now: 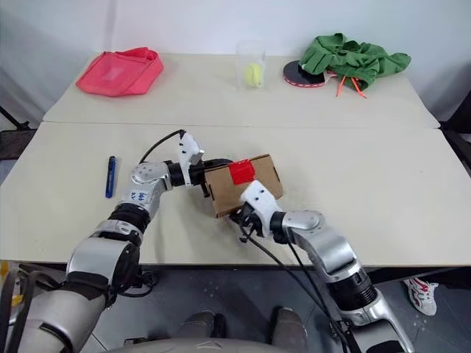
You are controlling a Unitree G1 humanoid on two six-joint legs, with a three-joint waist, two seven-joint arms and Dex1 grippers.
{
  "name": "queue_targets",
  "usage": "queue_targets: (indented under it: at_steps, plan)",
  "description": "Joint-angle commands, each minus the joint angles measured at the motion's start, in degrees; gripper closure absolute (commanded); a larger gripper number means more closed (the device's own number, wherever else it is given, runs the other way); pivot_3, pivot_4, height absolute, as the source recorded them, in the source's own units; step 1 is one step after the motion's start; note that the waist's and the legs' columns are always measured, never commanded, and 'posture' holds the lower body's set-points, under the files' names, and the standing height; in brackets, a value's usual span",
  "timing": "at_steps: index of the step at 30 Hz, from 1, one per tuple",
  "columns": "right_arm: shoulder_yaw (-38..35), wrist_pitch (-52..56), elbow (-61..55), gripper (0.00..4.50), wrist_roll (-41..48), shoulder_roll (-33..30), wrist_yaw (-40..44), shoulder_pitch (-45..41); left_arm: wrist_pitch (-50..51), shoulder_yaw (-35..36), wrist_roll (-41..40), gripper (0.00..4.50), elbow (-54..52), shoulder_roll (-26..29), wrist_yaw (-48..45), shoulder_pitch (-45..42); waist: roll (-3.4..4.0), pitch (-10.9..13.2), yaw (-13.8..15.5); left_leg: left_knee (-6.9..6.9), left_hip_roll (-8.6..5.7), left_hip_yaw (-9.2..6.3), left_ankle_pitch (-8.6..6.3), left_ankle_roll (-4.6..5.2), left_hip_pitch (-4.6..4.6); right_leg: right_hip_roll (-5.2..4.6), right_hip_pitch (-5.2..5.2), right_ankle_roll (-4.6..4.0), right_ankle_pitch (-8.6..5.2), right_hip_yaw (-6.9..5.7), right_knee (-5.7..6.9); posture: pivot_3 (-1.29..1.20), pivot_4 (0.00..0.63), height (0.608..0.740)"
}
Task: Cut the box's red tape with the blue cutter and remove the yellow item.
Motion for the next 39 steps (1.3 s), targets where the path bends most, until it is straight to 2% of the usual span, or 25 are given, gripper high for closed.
queue_targets:
  at_steps: [1, 4, 10, 14, 16, 19, 22, 26, 30, 34, 39]
  plan:
    - [0.1, 0.2, -3.7, 4.50, -0.1, 0.2, -0.6, -2.6, -0.9, 0.9, 1.2, 4.49, 2.2, 0.5, 2.1, -1.9, -0.01, 0.0, 0.0, 0.02, 0.00, 0.00, 0.00, 0.00, -0.01, 0.00, -0.01, 0.00, 0.00, 0.00, 0.01, 0.00, 0.150, 0.740]
    - [0.5, 1.8, -7.1, 4.50, -0.7, -2.7, 0.6, -3.9, -0.8, 1.7, 1.7, 4.49, 3.4, 3.3, 2.8, -2.0, -0.01, 0.0, -0.1, 0.05, 0.01, 0.01, 0.00, 0.00, -0.01, 0.00, -0.05, 0.00, 0.00, 0.02, 0.06, 0.00, 0.150, 0.740]
    - [-3.2, 6.6, -14.0, 4.50, 3.4, -7.5, 2.5, -5.4, -0.1, 3.2, 1.5, 4.49, 3.0, 9.4, 0.5, -1.2, -0.06, 0.0, -0.1, 0.05, 0.04, -0.01, -0.02, -0.03, -0.01, 0.00, -0.14, 0.00, 0.00, 0.02, 0.26, 0.00, 0.150, 0.740]
    - [-7.7, 7.3, -16.6, 4.50, 5.6, -14.1, 5.5, -5.5, 5.3, 3.5, 0.4, 4.49, -1.1, 15.5, -7.1, 1.4, -0.10, 0.1, 0.0, 0.12, 0.03, -0.01, -0.04, -0.01, -0.08, 0.00, -0.14, 0.00, 0.00, 0.02, 0.25, 0.00, 0.150, 0.740]
    - [-9.4, 5.5, -15.1, 4.50, 4.8, -18.1, 6.9, -5.5, 10.2, 3.5, -0.6, 4.49, -5.7, 18.0, -11.1, 4.1, -0.10, 0.1, -0.1, 0.15, 0.04, 0.00, -0.09, 0.00, -0.07, 0.00, -0.15, 0.00, 0.00, 0.03, 0.25, 0.00, 0.150, 0.740]
    - [-10.5, -1.5, -9.2, 4.50, 0.9, -25.5, 9.7, -6.2, 20.9, 3.4, -3.6, 4.49, -20.2, 20.7, -14.1, 12.3, -0.10, 0.1, -0.1, 0.14, 0.05, 0.02, -0.12, -0.01, -0.05, 0.00, -0.16, 0.00, 0.00, 0.07, 0.27, 0.00, 0.150, 0.740]
    - [-11.5, -5.2, -4.6, 4.50, 0.5, -27.9, 11.6, -7.5, 31.0, 3.4, -6.3, 4.49, -34.5, 21.4, -12.9, 19.4, -0.14, 0.1, 0.0, 0.16, 0.06, 0.03, -0.14, 0.00, -0.05, 0.00, -0.16, 0.00, 0.00, 0.12, 0.29, 0.00, 0.150, 0.740]
    - [-11.2, -10.8, 3.7, 4.50, -2.4, -27.7, 12.2, -10.3, 41.4, 3.4, -8.9, 4.49, -47.7, 20.9, -9.3, 25.3, -0.20, 0.1, 0.1, 0.25, 0.09, 0.03, -0.13, -0.01, -0.05, 0.00, -0.15, 0.00, 0.00, 0.13, 0.35, 0.00, 0.150, 0.740]
    - [-8.6, -19.4, 21.7, 4.50, -7.3, -21.2, 9.5, -16.6, 49.5, 3.0, -10.9, 4.49, -58.4, 15.7, -0.7, 27.9, -0.20, 0.1, -0.1, 0.28, 0.08, 0.09, -0.13, -0.01, 0.06, -0.01, -0.05, 0.00, 0.00, 0.23, 0.32, 0.00, 0.150, 0.740]
    - [-7.1, -23.6, 30.1, 4.50, -9.0, -16.2, 10.5, -18.5, 53.2, 2.7, -10.5, 4.49, -59.2, 11.9, 5.6, 26.9, -0.20, 0.1, -0.1, 0.26, 0.11, 0.05, -0.10, -0.06, 0.05, 0.01, -0.09, -0.01, 0.00, 0.21, 0.41, 0.00, 0.150, 0.740]
    - [-6.4, -25.5, 32.6, 4.50, -10.5, -14.0, 11.6, -18.2, 55.5, 1.7, -11.1, 4.49, -60.5, 10.0, 8.2, 26.9, -0.20, 0.1, -0.1, 0.25, 0.09, 0.05, -0.10, -0.06, 0.03, 0.01, -0.09, 0.00, 0.00, 0.20, 0.38, 0.00, 0.150, 0.740]
